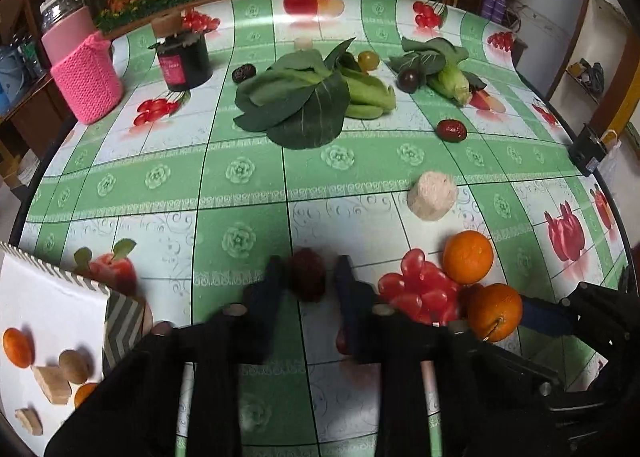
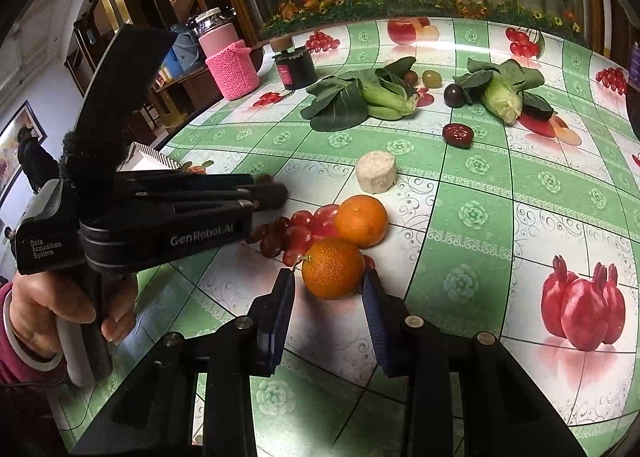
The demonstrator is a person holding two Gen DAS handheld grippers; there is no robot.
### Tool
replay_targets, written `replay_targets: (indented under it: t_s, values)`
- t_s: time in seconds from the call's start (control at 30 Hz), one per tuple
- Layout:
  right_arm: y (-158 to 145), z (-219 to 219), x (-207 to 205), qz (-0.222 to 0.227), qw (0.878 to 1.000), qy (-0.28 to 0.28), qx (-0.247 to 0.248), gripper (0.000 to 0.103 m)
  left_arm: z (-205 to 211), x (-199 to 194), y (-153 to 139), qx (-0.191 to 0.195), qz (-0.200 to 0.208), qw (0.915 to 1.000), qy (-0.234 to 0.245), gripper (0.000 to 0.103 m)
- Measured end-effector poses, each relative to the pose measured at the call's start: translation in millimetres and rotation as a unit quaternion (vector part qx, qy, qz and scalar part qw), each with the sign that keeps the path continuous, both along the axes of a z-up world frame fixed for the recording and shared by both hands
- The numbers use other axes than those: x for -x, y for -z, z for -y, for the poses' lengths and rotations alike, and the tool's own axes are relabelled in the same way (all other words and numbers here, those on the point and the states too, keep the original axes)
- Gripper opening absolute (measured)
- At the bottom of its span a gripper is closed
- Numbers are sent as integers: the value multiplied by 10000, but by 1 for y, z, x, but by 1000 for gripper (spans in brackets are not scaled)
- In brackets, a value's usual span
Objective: Organize fruits
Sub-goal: 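Grasp an orange with the right gripper while the left grasps a red date, then carry the orange and red date in both grippers over the white tray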
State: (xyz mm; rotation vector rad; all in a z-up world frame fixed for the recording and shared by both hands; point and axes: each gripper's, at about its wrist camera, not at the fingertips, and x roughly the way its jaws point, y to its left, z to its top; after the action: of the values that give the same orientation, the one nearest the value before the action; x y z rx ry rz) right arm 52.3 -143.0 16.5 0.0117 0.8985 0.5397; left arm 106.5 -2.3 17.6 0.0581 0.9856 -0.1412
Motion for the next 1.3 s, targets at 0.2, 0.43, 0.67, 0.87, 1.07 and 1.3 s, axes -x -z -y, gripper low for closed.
replay_targets:
  t_s: [0.2,0.43,0.67,0.87,1.07,1.3]
  values:
    - [-4,-1,3,46,10000,-8,-11,36,-7,10,-2,126,-60,9999,18,16]
    - [-16,-8,19,155,9999,-61,-24,35,-20,41,-17,294,76,9995,-39,16]
    - [-22,-17,41,214,9996,-155,-28,35,-36,80,-30,397,209,9989,-141,16]
    - [-23,-33,53,189,9994,-266,-109,35,-63,109,-41,420,328,9981,-316,16]
    - [-33,-59,67,285,9982,-505,-161,35,-93,130,-57,370,540,9964,-545,16]
    - [-45,-92,80,410,9959,-786,-159,35,-130,150,-65,345,697,9935,-830,16]
